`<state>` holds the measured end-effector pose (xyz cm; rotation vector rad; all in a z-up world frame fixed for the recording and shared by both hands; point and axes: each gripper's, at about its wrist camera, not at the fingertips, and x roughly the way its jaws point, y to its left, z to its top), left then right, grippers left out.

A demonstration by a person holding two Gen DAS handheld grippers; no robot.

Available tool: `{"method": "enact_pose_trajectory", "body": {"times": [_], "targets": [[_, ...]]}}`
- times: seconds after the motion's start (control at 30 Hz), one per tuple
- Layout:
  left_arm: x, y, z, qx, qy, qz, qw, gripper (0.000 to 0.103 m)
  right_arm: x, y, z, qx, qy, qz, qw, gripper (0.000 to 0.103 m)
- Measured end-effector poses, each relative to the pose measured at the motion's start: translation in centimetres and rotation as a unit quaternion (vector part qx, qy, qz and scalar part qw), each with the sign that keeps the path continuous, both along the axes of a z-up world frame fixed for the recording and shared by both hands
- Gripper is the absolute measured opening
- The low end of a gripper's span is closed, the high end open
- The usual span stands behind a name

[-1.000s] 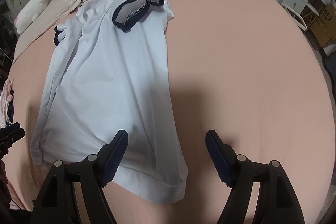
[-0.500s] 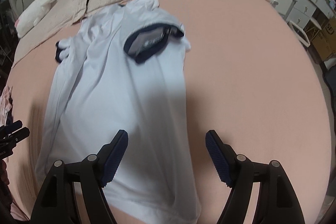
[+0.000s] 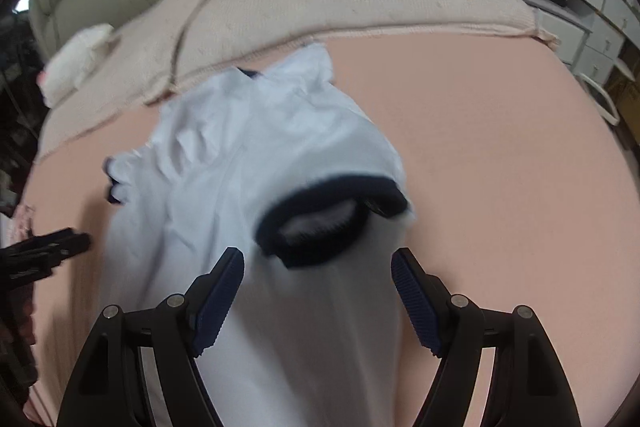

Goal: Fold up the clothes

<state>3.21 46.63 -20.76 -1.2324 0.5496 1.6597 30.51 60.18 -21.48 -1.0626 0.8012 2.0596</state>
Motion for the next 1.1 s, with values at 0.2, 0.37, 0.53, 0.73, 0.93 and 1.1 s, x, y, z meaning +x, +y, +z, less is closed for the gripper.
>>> {"method": "enact_pose_trajectory", "body": {"times": [0.2,0.37,0.53,0.73,0.93,1.1], "targets": [[-0.5,2.2,0.3,0.064,-0.046,0.003,0.9969,0.075,2.7,1.3,-0.6,-0.068,0.132,0.012,0.989,0.076],[-1.0,3.6,0.3,0.083,-0.066,0.012,0.9943,0.075,3.6,2.4,-0.9,-0.070,0.148,-0.016,0.986,0.076],[-0.6,4.5,-0.2,0.091,-0.066,-0.001,0.9936,0.075,2.7,1.6,-0.8,-0.057,0.179,-0.024,0.982,0.063],[0.1,4.3,1.0,0.128,-0.064,-0.015,0.9896,0.063,2.0,0.7,-1.2,-0.057,0.169,-0.017,0.984,0.057],[1.2,5.4,1.1,0.128,-0.049,-0.037,0.9899,0.054,1.8,0.0,-0.2,-0.040,0.168,-0.008,0.985,0.053],[0.3,6.5,-0.3,0.105,-0.082,-0.008,0.9910,0.052,2.4,-0.6,0.3,-0.027,0.156,-0.004,0.987,0.052]]}}
